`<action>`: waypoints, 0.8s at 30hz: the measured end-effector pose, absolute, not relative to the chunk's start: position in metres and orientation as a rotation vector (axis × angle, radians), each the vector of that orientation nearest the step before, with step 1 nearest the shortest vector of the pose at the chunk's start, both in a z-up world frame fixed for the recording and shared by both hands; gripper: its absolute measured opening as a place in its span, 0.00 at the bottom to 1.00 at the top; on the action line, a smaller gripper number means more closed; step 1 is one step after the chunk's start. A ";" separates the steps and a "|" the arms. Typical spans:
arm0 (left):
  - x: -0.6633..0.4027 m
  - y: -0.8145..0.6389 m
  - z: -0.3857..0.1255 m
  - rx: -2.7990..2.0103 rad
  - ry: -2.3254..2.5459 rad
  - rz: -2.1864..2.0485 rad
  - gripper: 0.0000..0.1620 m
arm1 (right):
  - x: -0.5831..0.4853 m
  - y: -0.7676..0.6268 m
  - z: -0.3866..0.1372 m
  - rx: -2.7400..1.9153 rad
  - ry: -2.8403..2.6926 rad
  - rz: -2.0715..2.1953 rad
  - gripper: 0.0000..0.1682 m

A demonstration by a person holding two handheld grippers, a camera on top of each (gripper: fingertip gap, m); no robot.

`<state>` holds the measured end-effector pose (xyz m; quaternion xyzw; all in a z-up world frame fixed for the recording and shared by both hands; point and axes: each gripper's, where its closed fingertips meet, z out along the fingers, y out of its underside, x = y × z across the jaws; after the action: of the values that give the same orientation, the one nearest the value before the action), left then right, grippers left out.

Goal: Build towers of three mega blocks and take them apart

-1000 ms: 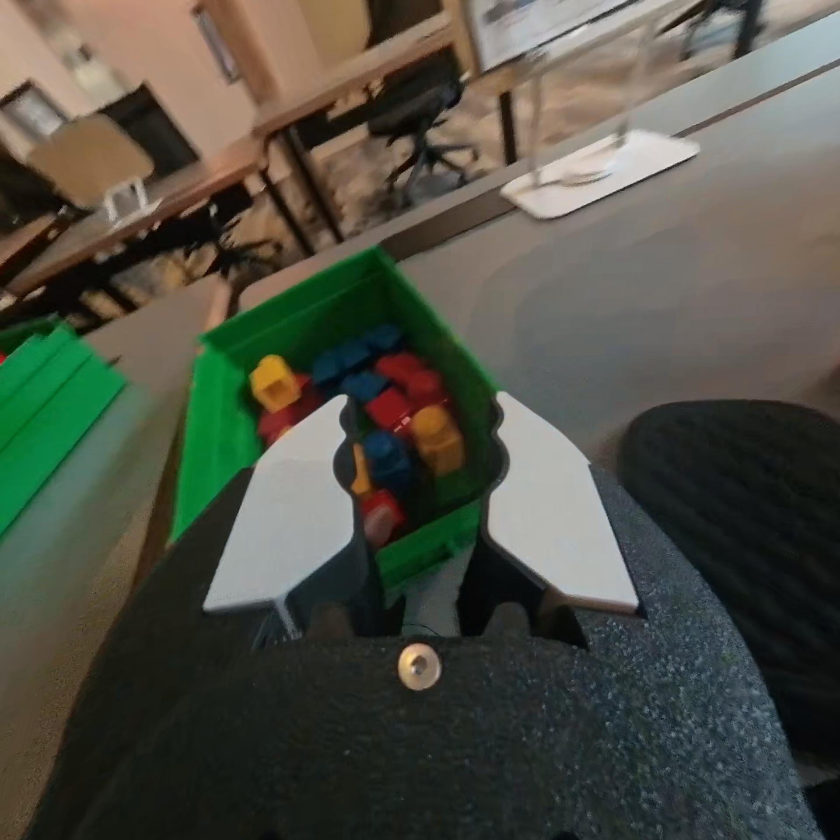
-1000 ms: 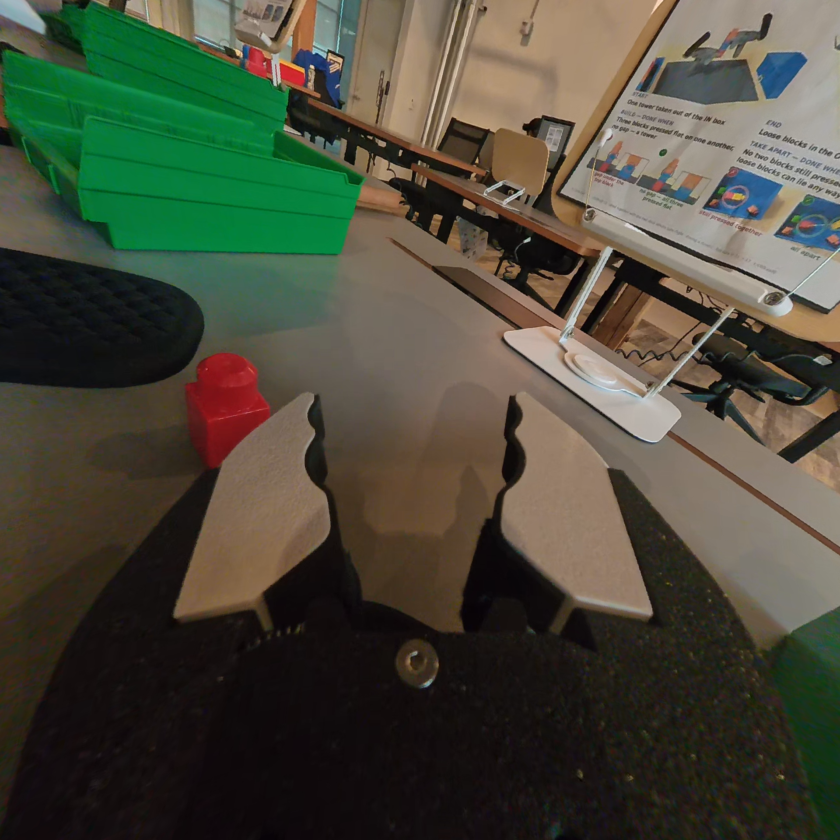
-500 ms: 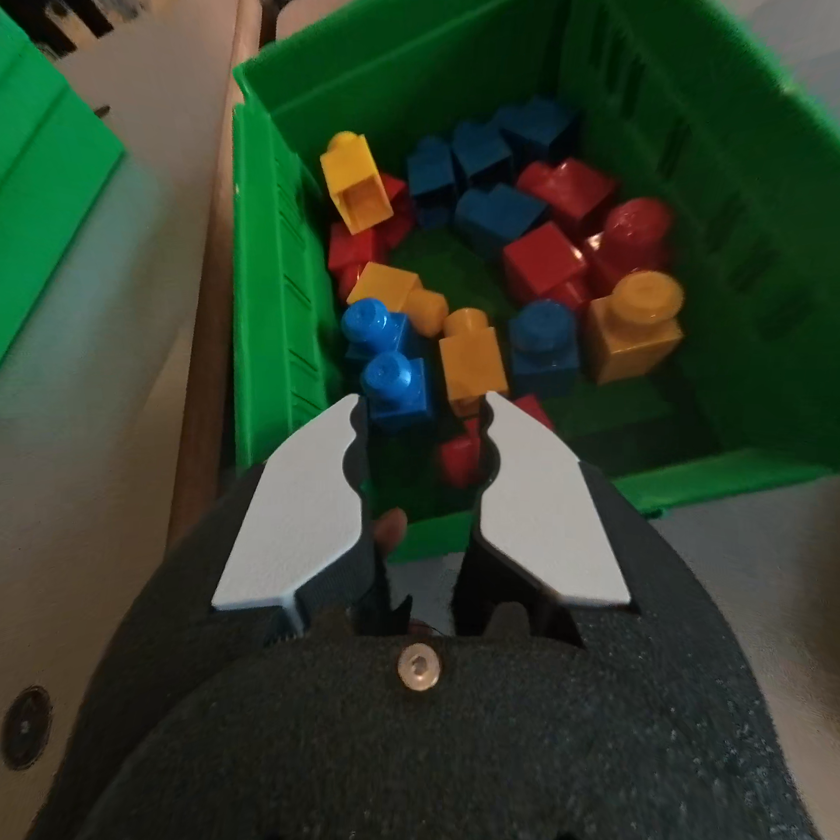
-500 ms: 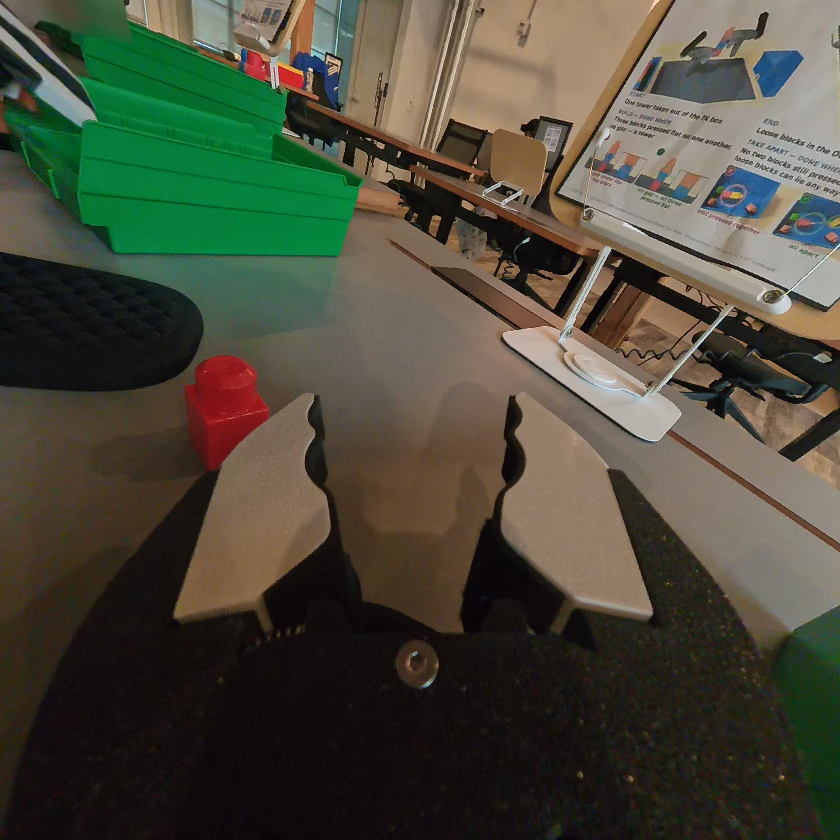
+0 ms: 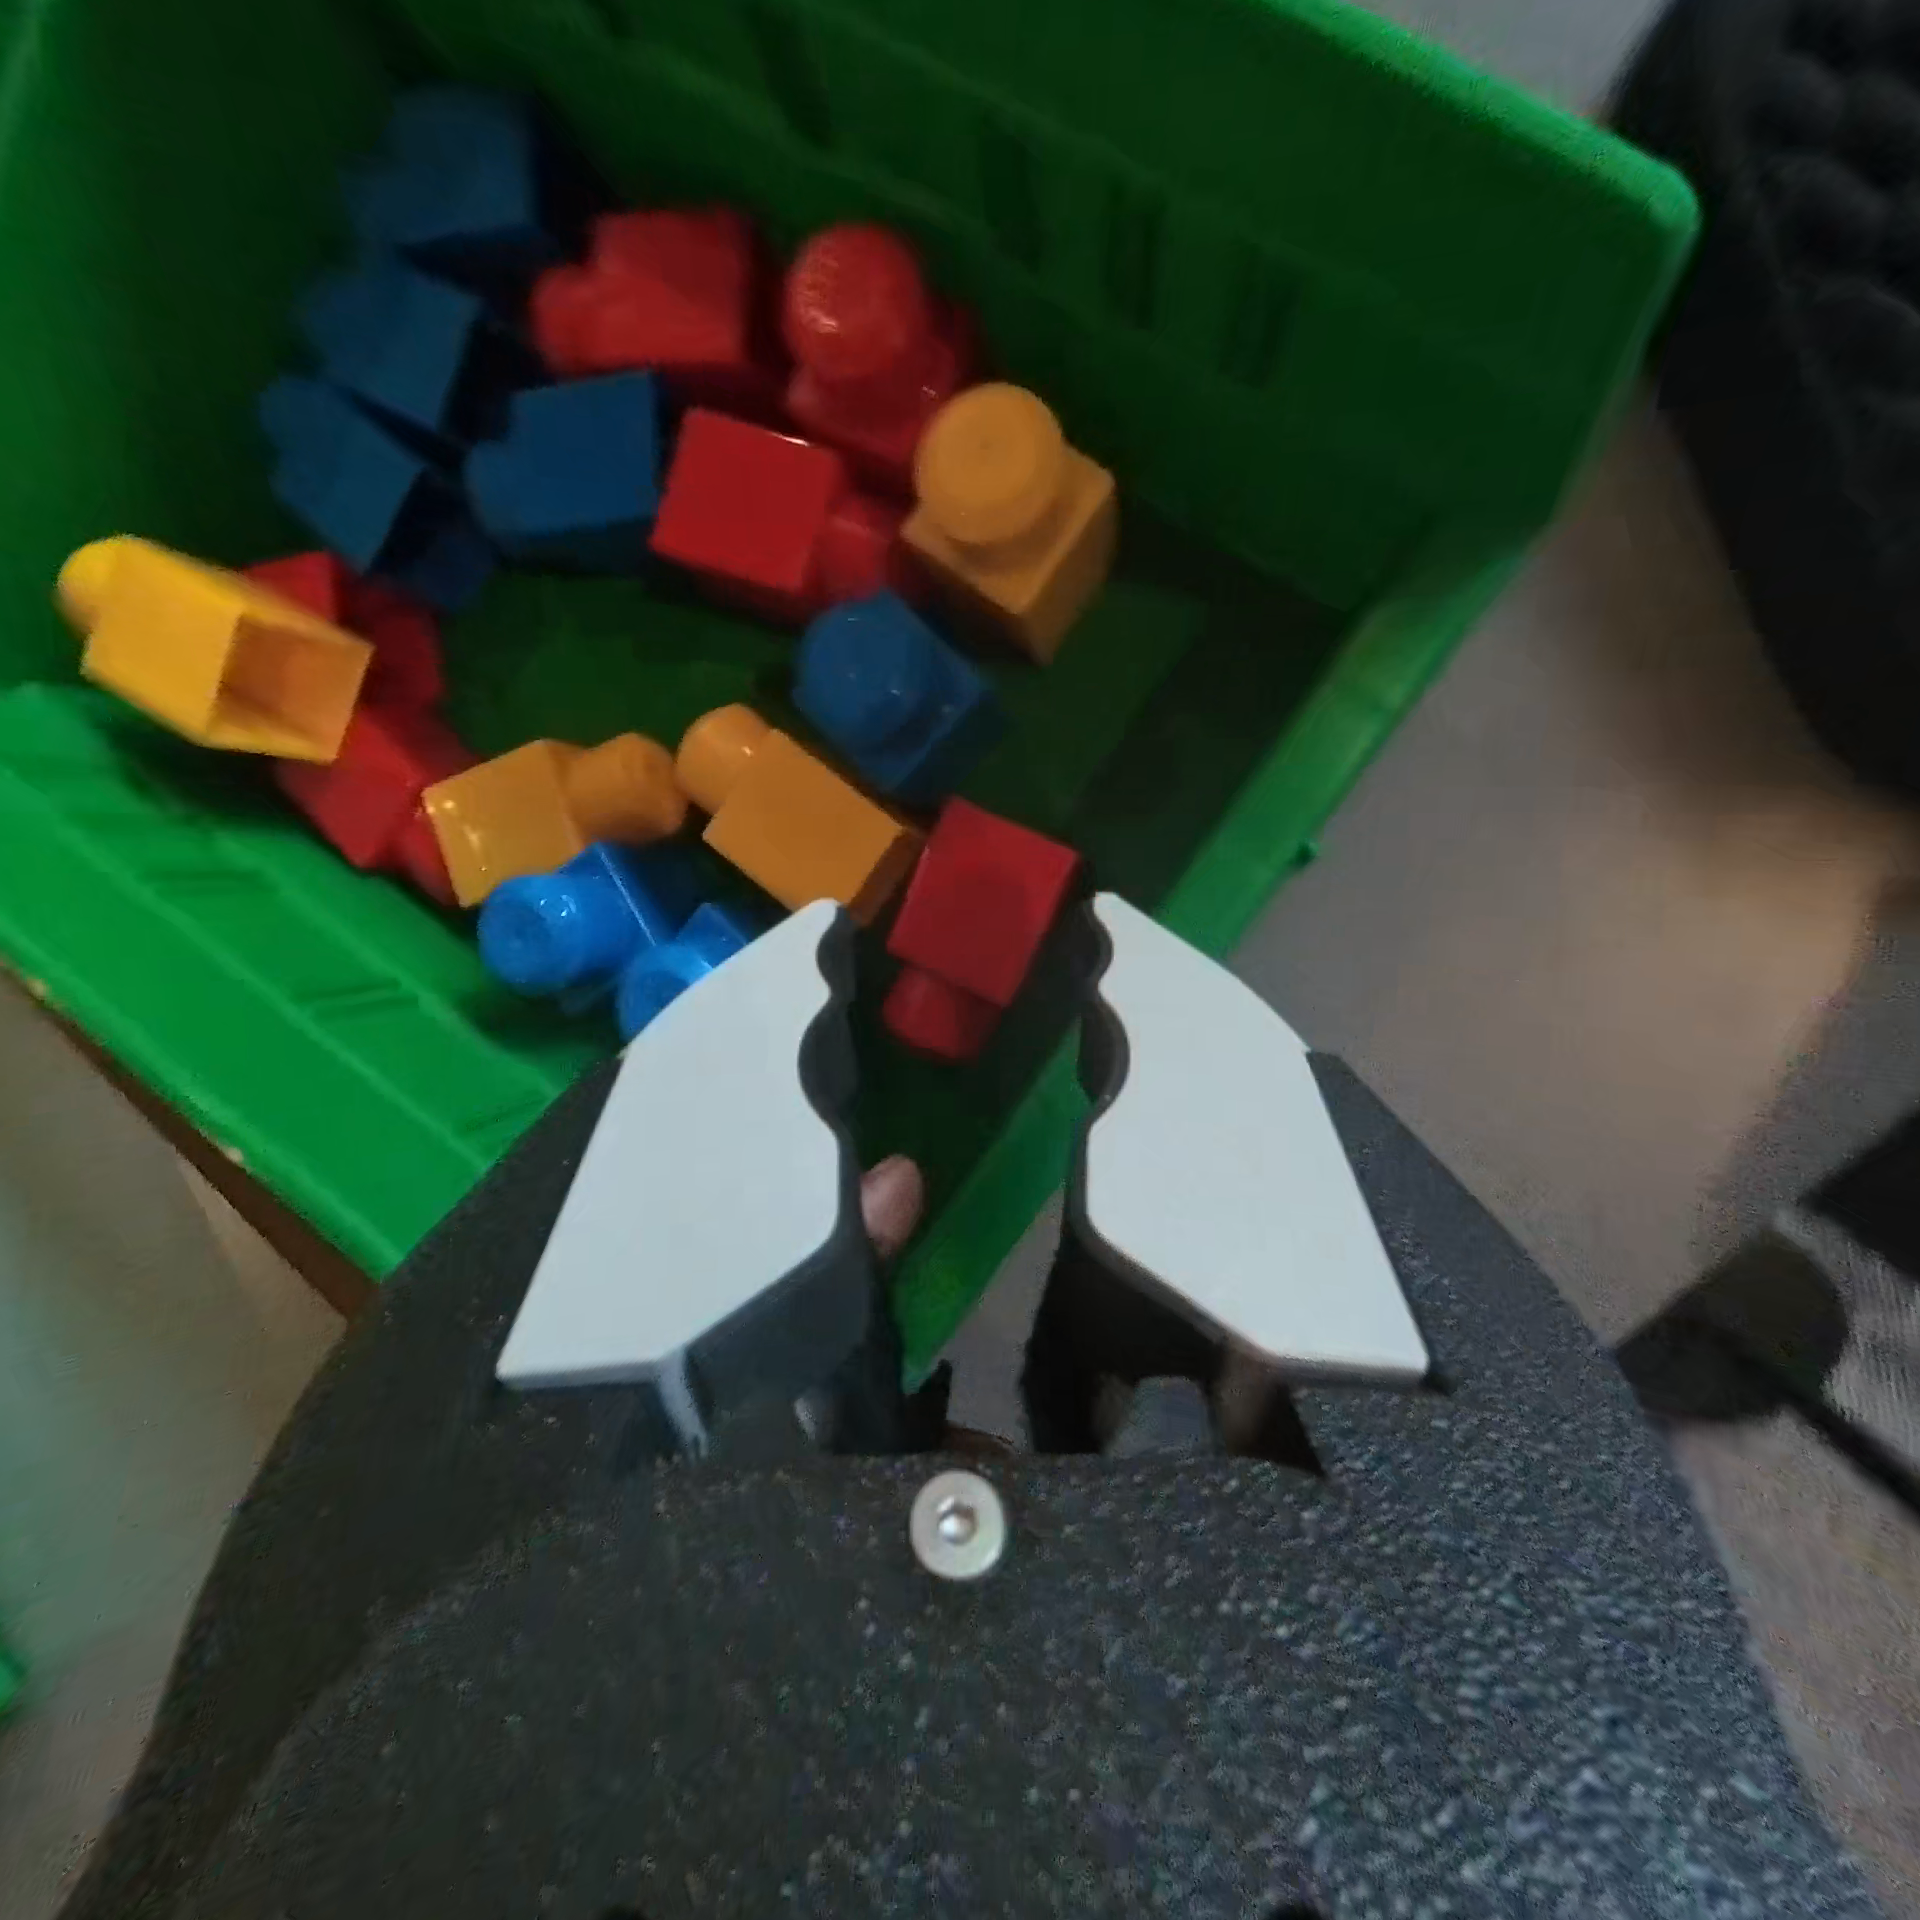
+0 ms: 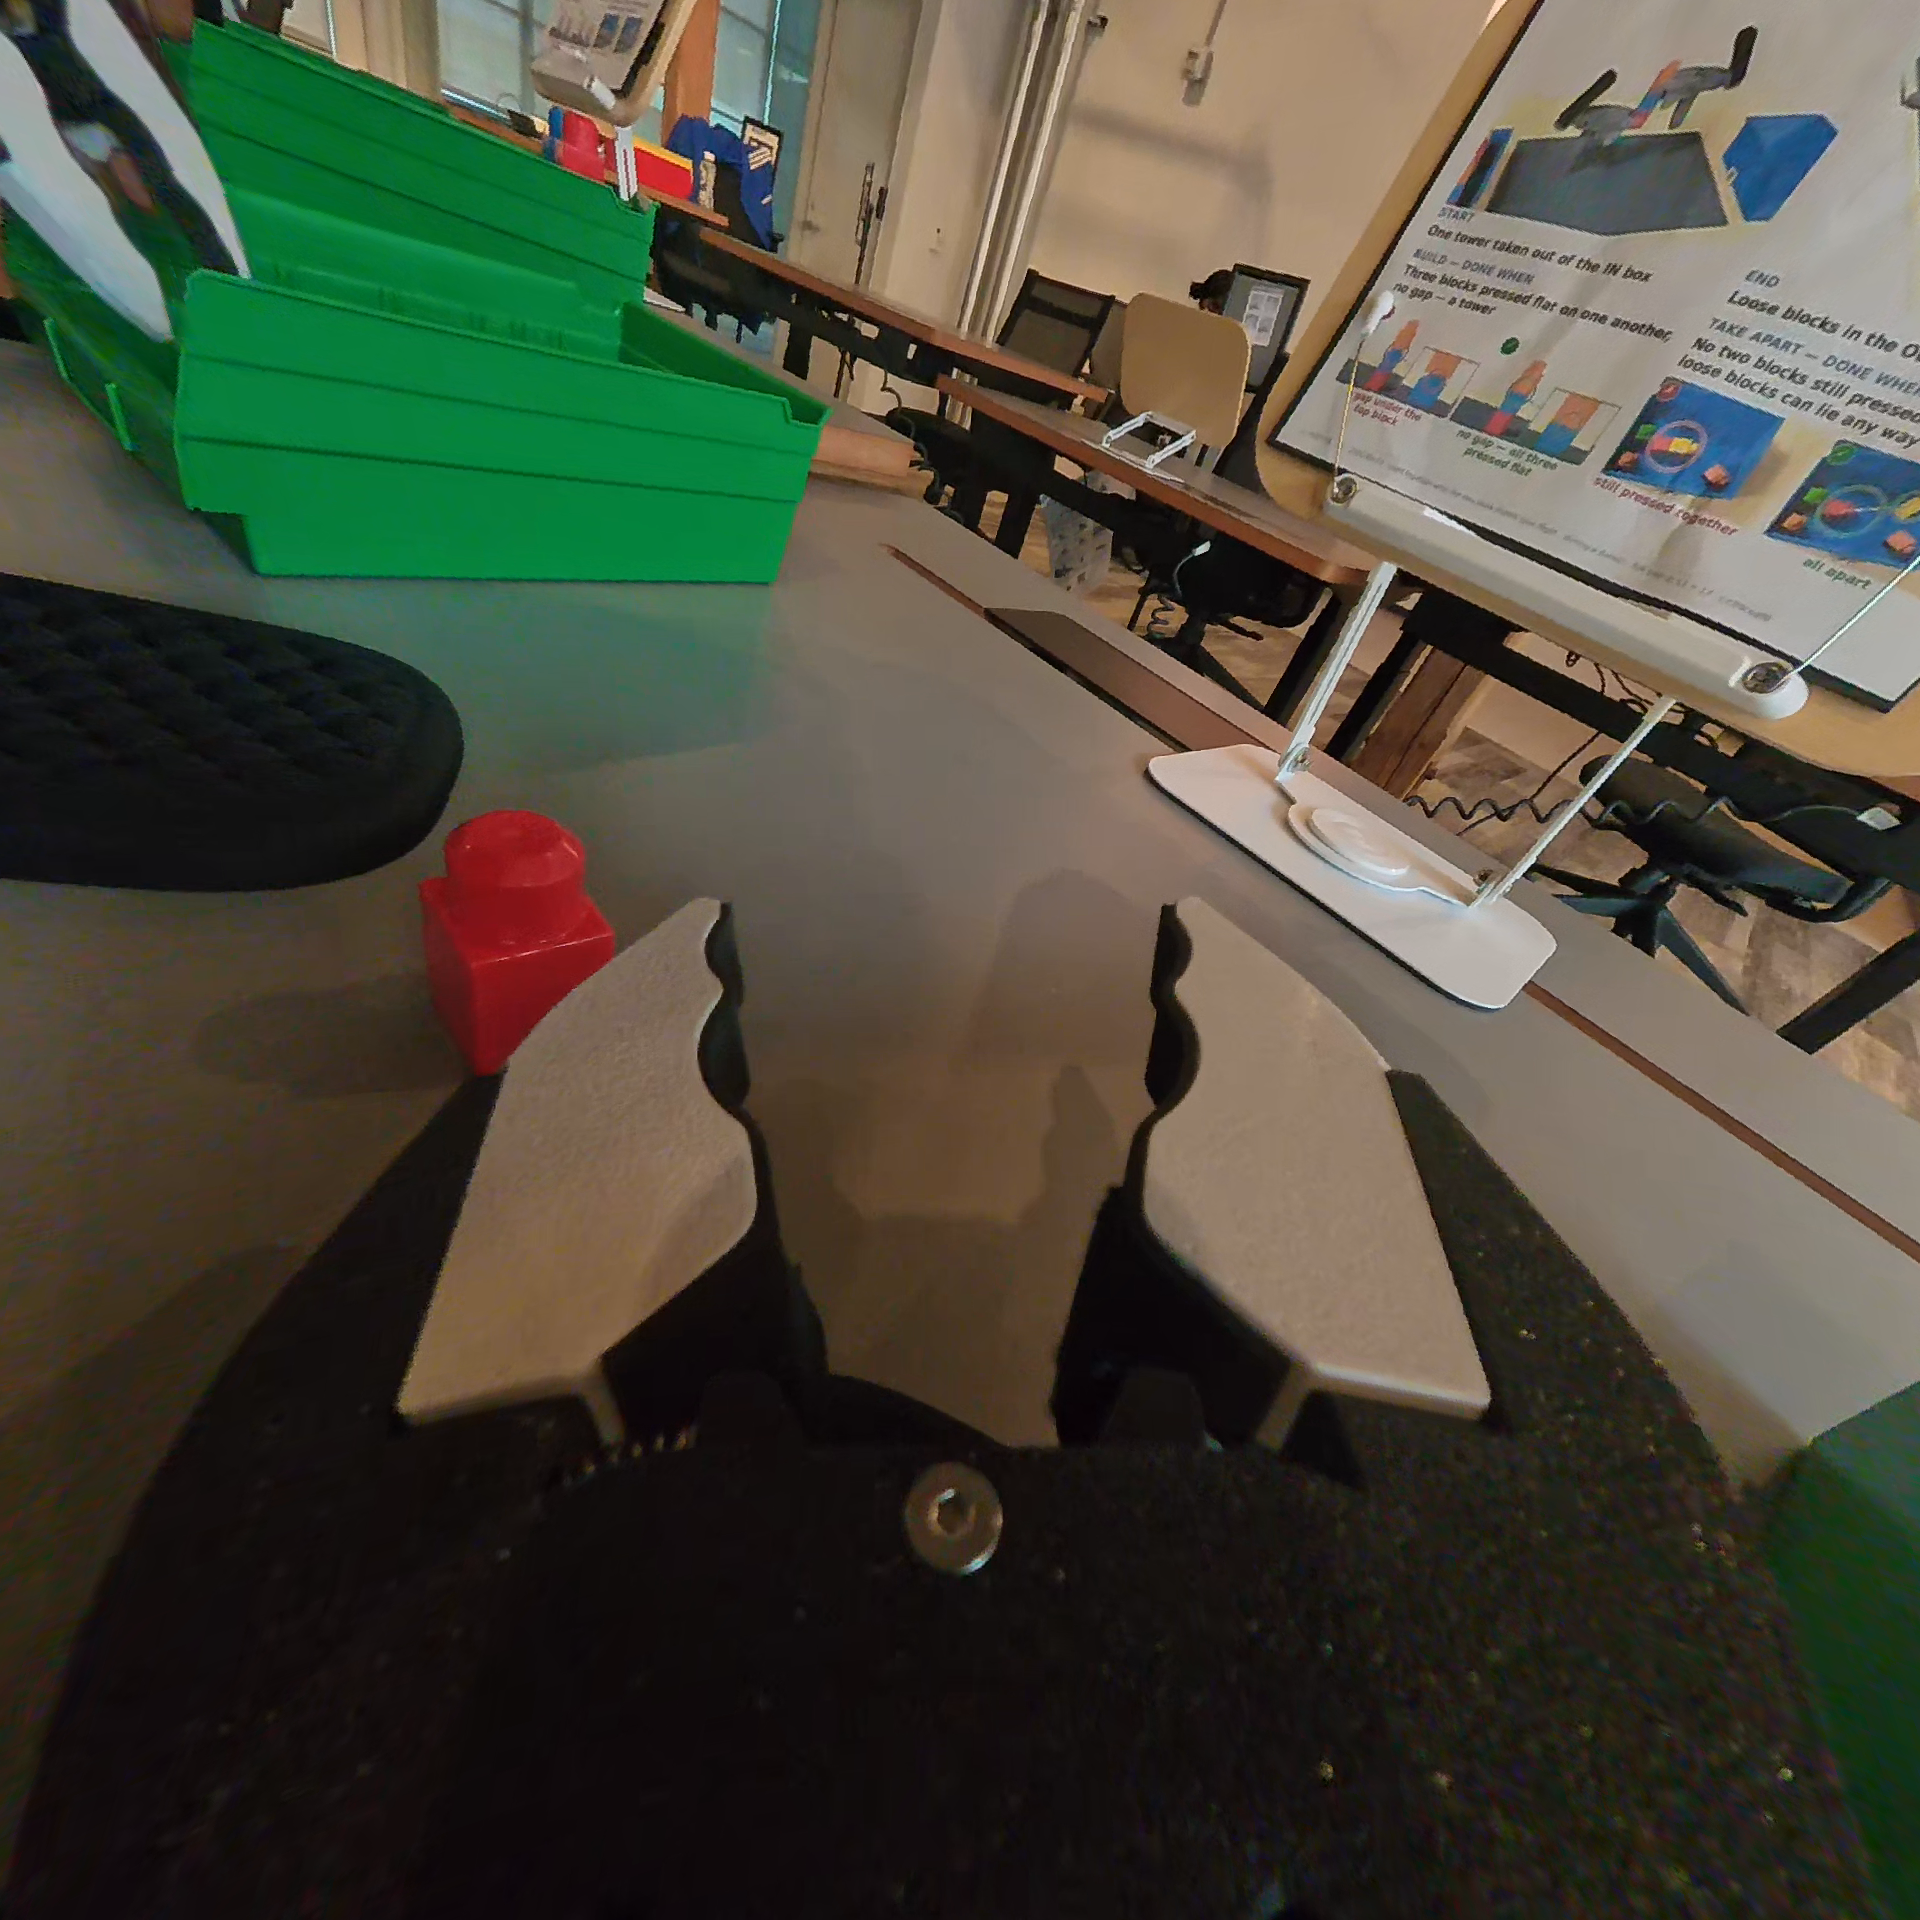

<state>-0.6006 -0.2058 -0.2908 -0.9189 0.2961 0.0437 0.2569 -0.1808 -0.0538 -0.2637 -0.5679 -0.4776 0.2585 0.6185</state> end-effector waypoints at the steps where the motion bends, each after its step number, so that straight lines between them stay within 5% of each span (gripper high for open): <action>1: -0.600 -0.208 -0.291 -2.520 0.889 0.107 0.25 | -0.181 -0.054 -0.264 -1.308 -1.097 0.596 0.45; 24: -0.631 -0.217 -0.324 -2.783 1.266 0.173 0.19 | -0.182 -0.047 -0.267 -1.341 -1.083 0.605 0.45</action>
<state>-0.6307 -0.2167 -0.3239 -0.9082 0.4129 0.0564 0.0395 -0.1824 -0.0474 -0.2674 -0.5810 -0.4695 0.2621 0.6111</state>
